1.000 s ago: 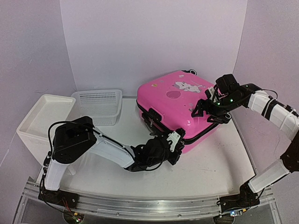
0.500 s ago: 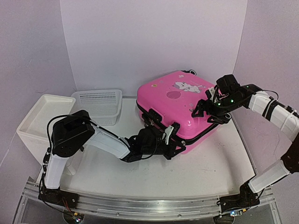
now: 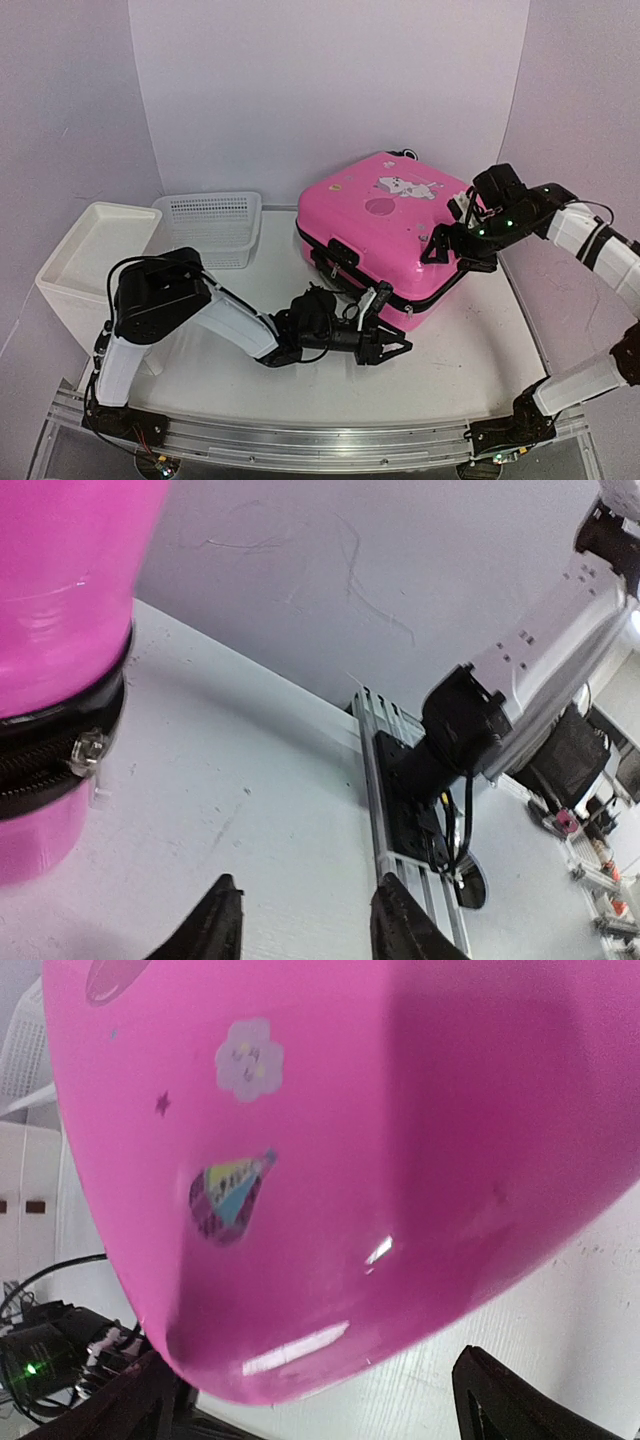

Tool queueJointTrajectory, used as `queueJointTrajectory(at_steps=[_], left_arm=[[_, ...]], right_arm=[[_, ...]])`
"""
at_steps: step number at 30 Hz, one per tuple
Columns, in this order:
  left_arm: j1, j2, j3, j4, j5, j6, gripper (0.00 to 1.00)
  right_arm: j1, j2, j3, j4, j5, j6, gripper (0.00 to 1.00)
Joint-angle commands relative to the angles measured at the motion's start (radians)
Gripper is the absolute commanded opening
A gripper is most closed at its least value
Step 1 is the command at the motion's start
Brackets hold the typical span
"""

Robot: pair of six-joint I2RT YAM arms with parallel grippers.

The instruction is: Open, take out, and arrange the luggage

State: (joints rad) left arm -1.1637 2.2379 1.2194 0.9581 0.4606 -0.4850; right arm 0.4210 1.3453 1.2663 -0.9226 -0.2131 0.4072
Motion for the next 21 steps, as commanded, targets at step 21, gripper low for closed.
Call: queueJointTrajectory(at_steps=[21], left_arm=[[0.058, -0.579, -0.318, -0.355, -0.082, -0.008, 0.64]], right_arm=[[0.240, -0.355, -0.740, 0.783, 0.175, 0.050, 0.77]])
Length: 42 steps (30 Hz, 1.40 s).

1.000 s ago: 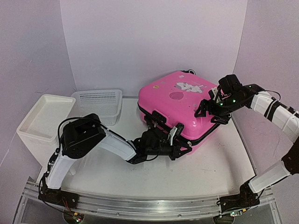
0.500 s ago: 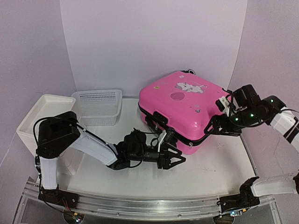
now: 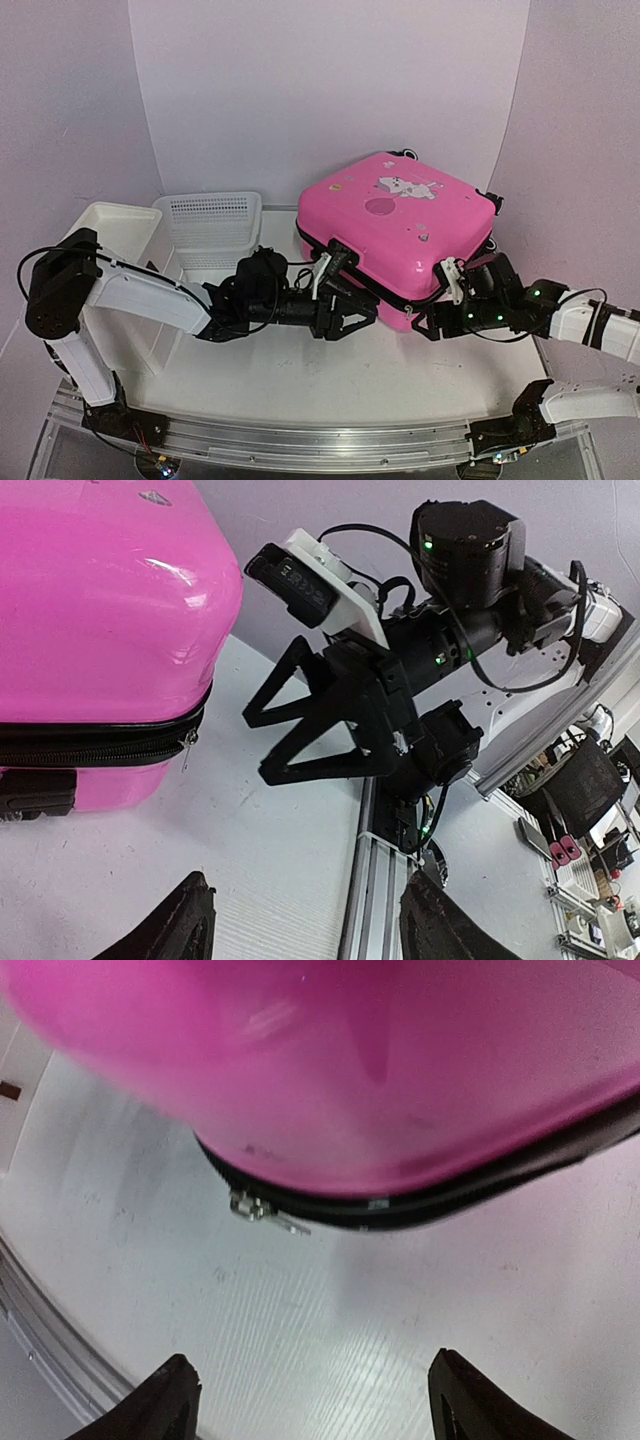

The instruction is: Open, take out, and arrange the luggage

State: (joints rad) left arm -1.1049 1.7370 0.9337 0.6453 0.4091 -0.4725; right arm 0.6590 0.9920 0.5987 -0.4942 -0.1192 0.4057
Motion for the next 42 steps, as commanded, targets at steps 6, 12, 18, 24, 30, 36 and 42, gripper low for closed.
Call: queueJointTrajectory(at_steps=[6, 12, 18, 24, 30, 36, 42], left_arm=[[-0.001, -0.173, -0.129, -0.049, -0.077, -0.024, 0.64], [-0.001, -0.257, -0.207, -0.053, -0.117, -0.009, 0.64], [-0.001, -0.319, -0.248, -0.064, -0.170, 0.021, 0.65], [0.000, -0.352, -0.263, -0.093, -0.214, 0.019, 0.66], [0.000, -0.393, -0.282, -0.121, -0.249, 0.017, 0.66], [0.000, -0.420, -0.296, -0.135, -0.280, 0.011, 0.66], [0.002, -0.422, -0.301, -0.149, -0.302, -0.008, 0.66]], right_arm=[[0.039, -0.029, -0.198, 0.587, 0.173, 0.042, 0.64], [0.109, -0.048, -0.249, 0.637, 0.350, 0.057, 0.56], [0.196, 0.017, -0.239, 0.654, 0.487, 0.078, 0.60], [0.278, 0.123, -0.189, 0.656, 0.672, 0.068, 0.62], [0.333, 0.208, -0.142, 0.680, 0.798, 0.052, 0.59], [0.340, 0.246, -0.108, 0.695, 0.844, 0.079, 0.41], [0.341, 0.220, -0.094, 0.626, 0.867, 0.139, 0.18]])
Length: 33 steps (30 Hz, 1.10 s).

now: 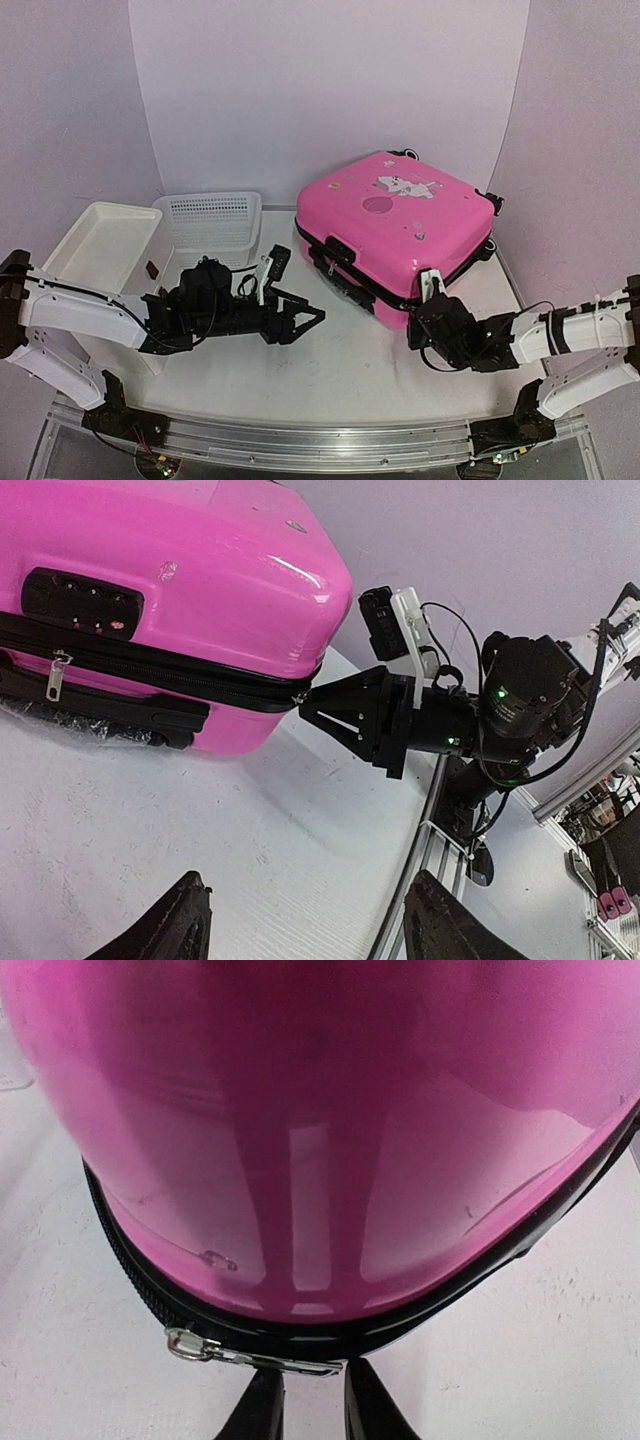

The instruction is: Open, take out, and arrange the luggage

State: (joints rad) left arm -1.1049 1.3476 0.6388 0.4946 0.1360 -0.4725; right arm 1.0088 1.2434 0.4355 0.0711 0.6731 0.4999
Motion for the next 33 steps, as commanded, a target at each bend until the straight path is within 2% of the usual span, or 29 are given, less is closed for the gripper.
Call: queueJointTrajectory(at_steps=[1, 3, 5, 10, 13, 16, 19, 21, 24, 26, 27, 28, 29, 33], left_arm=[[0.002, -0.033, -0.008, 0.000, -0.032, -0.009, 0.66], [0.002, -0.035, -0.012, -0.006, -0.040, -0.013, 0.66], [0.004, -0.039, -0.016, -0.010, -0.047, -0.020, 0.67], [0.009, -0.045, -0.012, -0.028, -0.053, -0.035, 0.67], [0.013, -0.043, 0.003, -0.050, -0.049, -0.039, 0.68], [0.025, -0.030, 0.032, -0.091, -0.031, -0.053, 0.69], [0.032, -0.012, 0.052, -0.105, -0.008, -0.055, 0.69], [0.034, 0.002, 0.062, -0.106, 0.001, -0.058, 0.69], [0.038, 0.018, 0.072, -0.108, 0.015, -0.065, 0.69], [0.039, 0.025, 0.077, -0.108, 0.024, -0.068, 0.69], [0.041, 0.027, 0.077, -0.109, 0.026, -0.069, 0.69], [0.040, 0.028, 0.077, -0.110, 0.028, -0.070, 0.69], [0.041, 0.030, 0.077, -0.110, 0.029, -0.071, 0.69], [0.044, 0.030, 0.076, -0.109, 0.039, -0.075, 0.69]], right_arm=[[-0.010, -0.039, 0.066, 0.051, 0.077, 0.044, 0.16], [-0.010, -0.052, 0.063, 0.039, 0.076, 0.022, 0.11], [-0.009, -0.068, 0.063, 0.009, 0.074, -0.013, 0.00], [-0.011, -0.102, 0.055, -0.025, -0.037, -0.167, 0.00], [-0.012, -0.131, 0.051, -0.066, -0.179, -0.283, 0.00], [-0.026, -0.207, 0.013, -0.107, -0.257, -0.346, 0.00], [-0.067, -0.279, -0.013, -0.117, -0.422, -0.421, 0.00], [-0.069, -0.285, 0.014, -0.181, -0.507, -0.487, 0.00], [-0.076, -0.274, 0.057, -0.277, -0.527, -0.556, 0.00], [-0.105, -0.282, 0.050, -0.279, -0.572, -0.556, 0.00], [-0.134, -0.286, 0.044, -0.272, -0.631, -0.549, 0.05], [-0.164, -0.289, 0.034, -0.254, -0.684, -0.529, 0.16], [-0.188, -0.287, 0.024, -0.230, -0.717, -0.511, 0.24], [-0.232, -0.275, -0.043, -0.104, -0.746, -0.437, 0.38]])
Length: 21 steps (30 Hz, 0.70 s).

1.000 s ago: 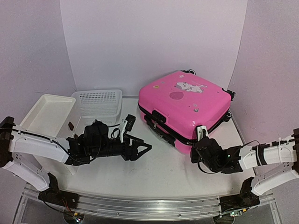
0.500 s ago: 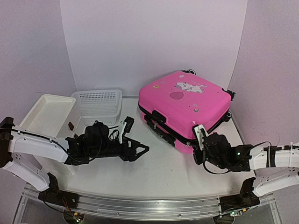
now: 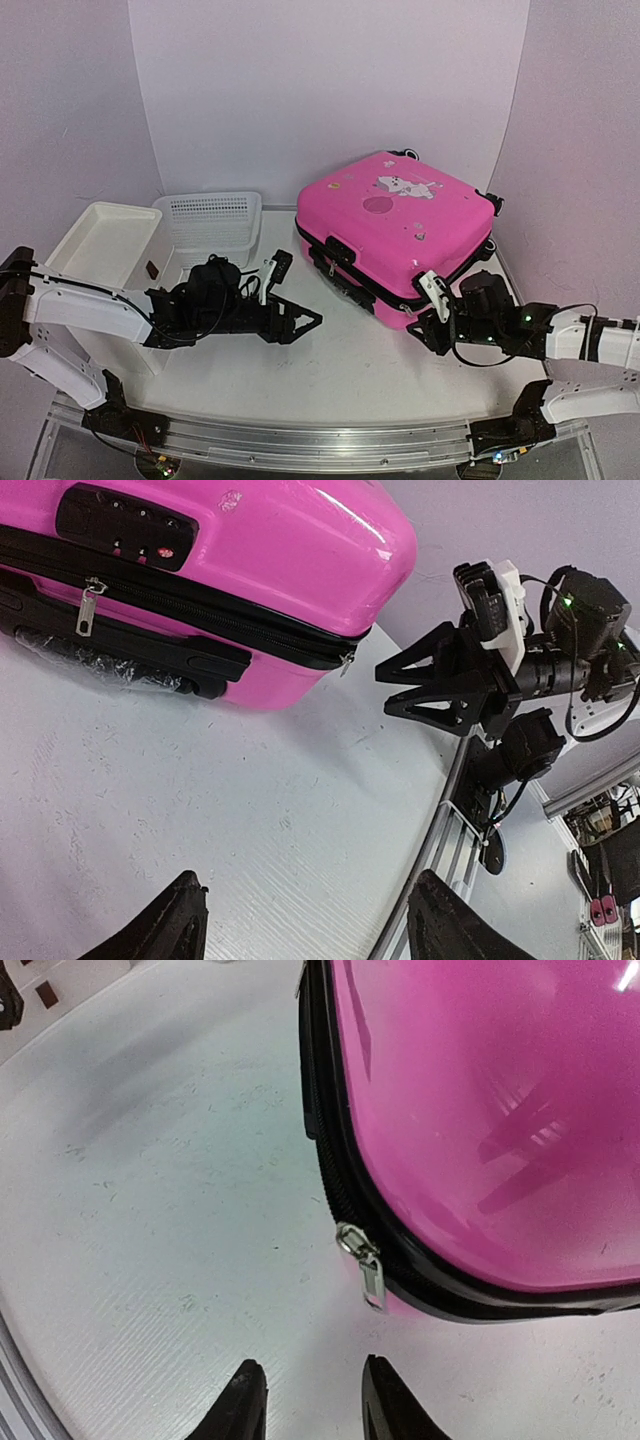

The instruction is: Open, take out, and arrange the luggage

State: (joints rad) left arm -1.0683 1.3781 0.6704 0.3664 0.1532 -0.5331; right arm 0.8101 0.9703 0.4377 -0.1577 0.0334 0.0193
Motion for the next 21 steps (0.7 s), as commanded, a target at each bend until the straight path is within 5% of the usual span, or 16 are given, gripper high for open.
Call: queueJointTrajectory(at_steps=[1, 5, 21], left_arm=[[0.008, -0.001, 0.044, 0.019, 0.026, -0.014, 0.69], [0.011, -0.010, 0.038, 0.019, 0.037, -0.014, 0.69], [0.016, -0.025, 0.024, 0.019, 0.055, -0.030, 0.69]], right_arm=[[-0.037, 0.006, -0.054, 0.146, -0.112, 0.042, 0.42], [-0.060, 0.022, -0.100, 0.266, -0.177, 0.001, 0.48], [-0.061, 0.040, -0.160, 0.444, -0.016, 0.007, 0.52]])
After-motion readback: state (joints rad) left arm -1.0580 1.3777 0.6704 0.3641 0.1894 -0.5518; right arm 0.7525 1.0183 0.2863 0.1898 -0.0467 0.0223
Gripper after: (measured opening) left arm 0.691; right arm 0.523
